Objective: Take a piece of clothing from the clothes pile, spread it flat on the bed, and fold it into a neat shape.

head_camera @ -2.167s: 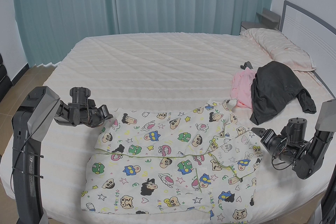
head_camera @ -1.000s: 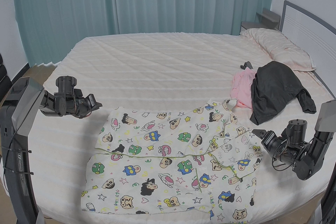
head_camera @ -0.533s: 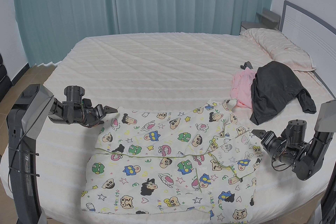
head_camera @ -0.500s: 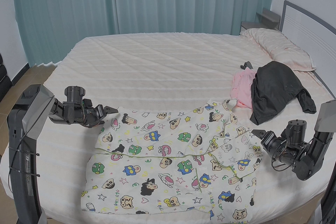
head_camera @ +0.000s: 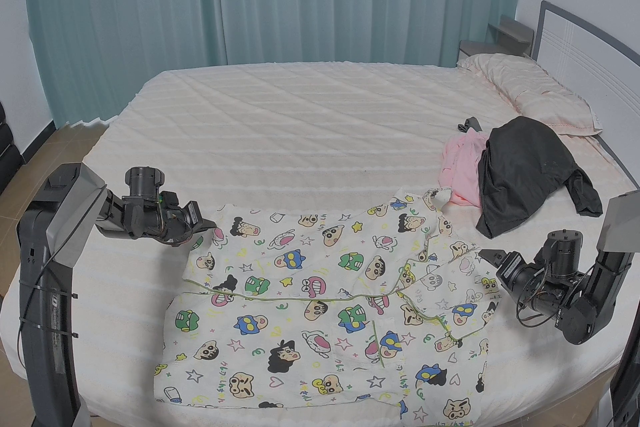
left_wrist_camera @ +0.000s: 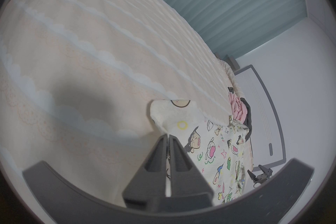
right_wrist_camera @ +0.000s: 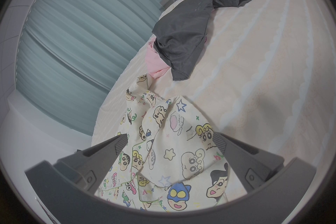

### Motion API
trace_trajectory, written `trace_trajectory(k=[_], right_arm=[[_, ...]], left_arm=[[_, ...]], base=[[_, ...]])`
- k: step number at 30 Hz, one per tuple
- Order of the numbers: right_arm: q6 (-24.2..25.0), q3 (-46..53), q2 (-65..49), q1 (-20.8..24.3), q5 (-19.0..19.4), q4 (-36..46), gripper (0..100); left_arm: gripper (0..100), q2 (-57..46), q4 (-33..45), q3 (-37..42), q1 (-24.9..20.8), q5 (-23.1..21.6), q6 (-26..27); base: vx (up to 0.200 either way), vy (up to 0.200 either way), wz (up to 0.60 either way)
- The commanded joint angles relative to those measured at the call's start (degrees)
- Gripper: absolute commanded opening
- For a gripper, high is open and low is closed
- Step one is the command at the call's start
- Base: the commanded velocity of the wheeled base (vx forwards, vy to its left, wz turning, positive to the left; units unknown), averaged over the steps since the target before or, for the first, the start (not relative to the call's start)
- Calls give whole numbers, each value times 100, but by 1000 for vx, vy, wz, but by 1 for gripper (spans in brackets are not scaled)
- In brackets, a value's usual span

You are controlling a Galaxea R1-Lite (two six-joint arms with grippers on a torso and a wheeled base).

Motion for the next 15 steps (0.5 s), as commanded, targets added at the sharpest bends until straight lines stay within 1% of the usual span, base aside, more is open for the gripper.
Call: trace_trajectory(k=[1, 5, 14, 15], right_arm=[[-2, 15, 65, -7, 0, -81, 100], [-2, 76, 82, -25, 0, -266, 100], [-2, 76, 126, -34, 0, -283, 100], [-2, 76, 135, -25, 0, -283, 100]], left_arm=[[0, -49, -7, -3, 83, 0, -76], [0, -251, -7, 50, 153, 52, -76], [0, -541, 10, 155, 329, 79, -58], [0, -541, 2, 155, 329, 140, -40]], base=[[0, 0, 0], [0, 0, 0], [0, 0, 0], [0, 0, 0]])
